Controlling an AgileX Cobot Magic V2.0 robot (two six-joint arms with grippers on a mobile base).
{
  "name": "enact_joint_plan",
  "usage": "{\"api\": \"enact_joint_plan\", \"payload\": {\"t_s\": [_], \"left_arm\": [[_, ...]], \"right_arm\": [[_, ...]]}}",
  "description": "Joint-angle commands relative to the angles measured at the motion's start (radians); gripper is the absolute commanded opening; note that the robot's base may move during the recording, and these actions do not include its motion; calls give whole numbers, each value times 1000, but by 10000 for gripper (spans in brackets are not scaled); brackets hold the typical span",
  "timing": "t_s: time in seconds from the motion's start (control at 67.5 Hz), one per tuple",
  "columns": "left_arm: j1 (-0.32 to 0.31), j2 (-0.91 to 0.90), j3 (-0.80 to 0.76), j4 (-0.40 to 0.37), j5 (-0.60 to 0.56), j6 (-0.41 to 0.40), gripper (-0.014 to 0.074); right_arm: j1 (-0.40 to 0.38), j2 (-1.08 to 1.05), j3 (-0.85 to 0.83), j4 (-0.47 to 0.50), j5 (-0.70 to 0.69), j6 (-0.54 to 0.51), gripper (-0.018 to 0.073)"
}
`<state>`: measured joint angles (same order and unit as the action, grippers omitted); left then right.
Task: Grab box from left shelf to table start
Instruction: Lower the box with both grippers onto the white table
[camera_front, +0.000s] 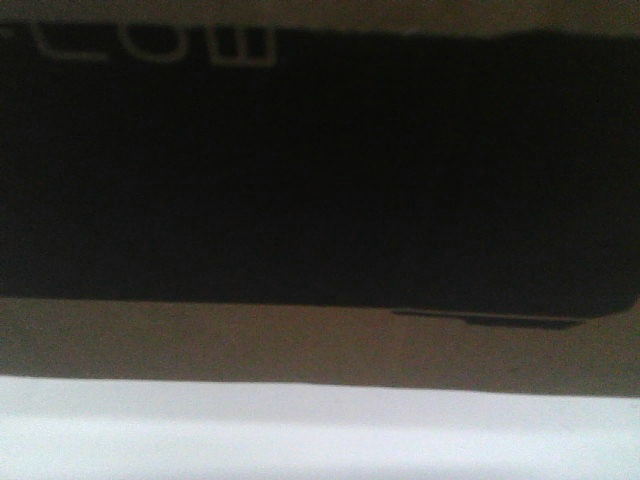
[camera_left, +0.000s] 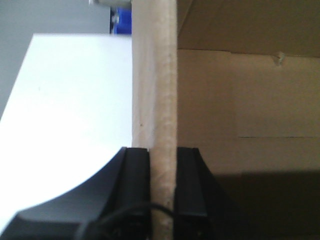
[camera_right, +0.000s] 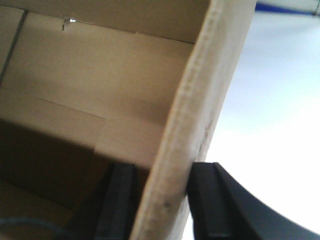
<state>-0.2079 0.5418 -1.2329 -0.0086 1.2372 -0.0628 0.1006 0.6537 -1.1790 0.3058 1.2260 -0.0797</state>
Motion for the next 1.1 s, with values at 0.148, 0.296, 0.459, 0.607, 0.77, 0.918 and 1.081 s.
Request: {"api": "enact_joint_plan", "payload": {"t_s": [0.148,0.296,0.459,0.607,0.77,0.918,1.081], "left_arm": [[-4,225,-65,9,-126,-6,-99],[-4,354,-65,1,-147,-6,-99],[-4,470,-65,-1,-188,-6,-99],[-4,558,-65,-3,-242,-6,-99],[-4,631,-65,-3,-276,-6,-99],[-4,690,-65,-4,-299,-6,-99],[-4,739,-65,-4,-308,-6,-99]], "right_arm": [[-2,236,-144,-81,-51,-28,63],[-2,347,-145,-86,-103,-28,63],[-2,465,-145,-87,-161,-28,63],[-2,550,-145,-111,-220,-28,63],[-2,607,-143,-154,-276,-29,63],[-2,633,-143,-189,-302,-29,63],[-2,666,-134,-209,-307,-29,63]]}}
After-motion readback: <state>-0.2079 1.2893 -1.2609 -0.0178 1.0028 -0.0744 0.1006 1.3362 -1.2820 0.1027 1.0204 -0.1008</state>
